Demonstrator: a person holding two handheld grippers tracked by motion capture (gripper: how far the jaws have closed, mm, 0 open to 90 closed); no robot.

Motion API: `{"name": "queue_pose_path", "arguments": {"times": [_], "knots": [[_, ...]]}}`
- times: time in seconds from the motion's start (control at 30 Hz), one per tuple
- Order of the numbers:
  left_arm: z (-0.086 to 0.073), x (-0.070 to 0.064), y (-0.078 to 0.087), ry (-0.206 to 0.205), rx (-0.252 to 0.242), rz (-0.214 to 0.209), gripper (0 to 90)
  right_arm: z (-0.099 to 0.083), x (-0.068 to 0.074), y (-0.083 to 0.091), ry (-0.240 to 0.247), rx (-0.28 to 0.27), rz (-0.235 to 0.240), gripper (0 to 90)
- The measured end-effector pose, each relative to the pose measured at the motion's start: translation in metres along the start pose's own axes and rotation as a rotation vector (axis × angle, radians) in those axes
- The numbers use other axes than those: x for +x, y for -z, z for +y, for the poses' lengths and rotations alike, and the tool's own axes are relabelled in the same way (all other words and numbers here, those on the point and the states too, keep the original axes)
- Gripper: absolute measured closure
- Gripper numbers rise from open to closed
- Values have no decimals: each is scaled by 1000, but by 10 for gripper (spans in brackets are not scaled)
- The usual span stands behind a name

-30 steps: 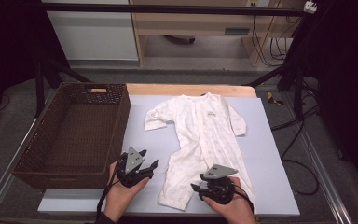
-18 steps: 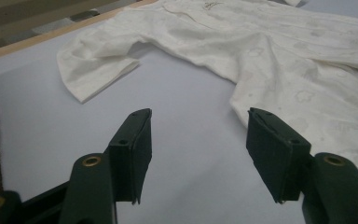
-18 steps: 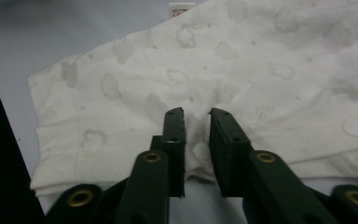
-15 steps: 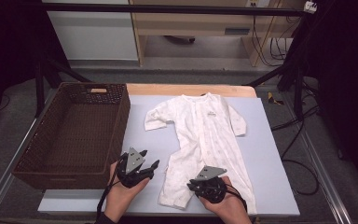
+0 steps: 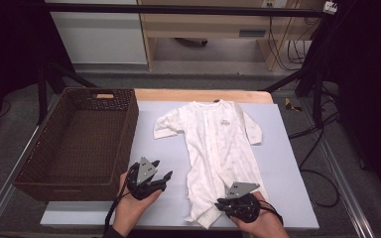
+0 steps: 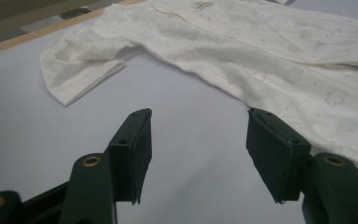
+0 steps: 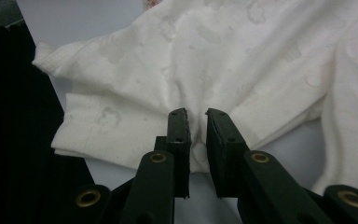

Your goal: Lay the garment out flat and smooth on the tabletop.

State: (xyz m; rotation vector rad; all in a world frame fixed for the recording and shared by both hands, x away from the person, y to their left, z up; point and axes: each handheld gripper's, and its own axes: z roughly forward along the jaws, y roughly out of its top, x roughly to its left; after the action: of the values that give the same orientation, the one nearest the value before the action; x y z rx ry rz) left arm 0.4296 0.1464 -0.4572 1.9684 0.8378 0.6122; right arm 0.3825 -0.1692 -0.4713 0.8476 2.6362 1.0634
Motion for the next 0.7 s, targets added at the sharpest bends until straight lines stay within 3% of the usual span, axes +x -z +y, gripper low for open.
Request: {"name": "queue_pose_path", "arguments": {"times": [0.17,0.23,0.33,0.4,0.47,0.57,0.7], "knots": [[5,-1,-7,-3,7,-7,411,-6,-3,8,12,19,-9,794],[11,-3,-16,6,14,-32,411,-6,-5,9,3,19,-4,783],[24,-8,-35,3,22,-52,410,1,-3,6,-7,-13,-24,664],[32,-12,-51,-13,57,-76,407,9,0,2,-25,-48,-37,568],[37,-16,-67,-37,91,-96,407,16,0,-3,-32,-73,-64,536],[39,-21,-89,-68,144,-96,406,22,-1,-12,-54,-88,-85,494],[36,-18,-107,-63,200,-76,406,23,2,-21,-68,-104,-86,448]]}}
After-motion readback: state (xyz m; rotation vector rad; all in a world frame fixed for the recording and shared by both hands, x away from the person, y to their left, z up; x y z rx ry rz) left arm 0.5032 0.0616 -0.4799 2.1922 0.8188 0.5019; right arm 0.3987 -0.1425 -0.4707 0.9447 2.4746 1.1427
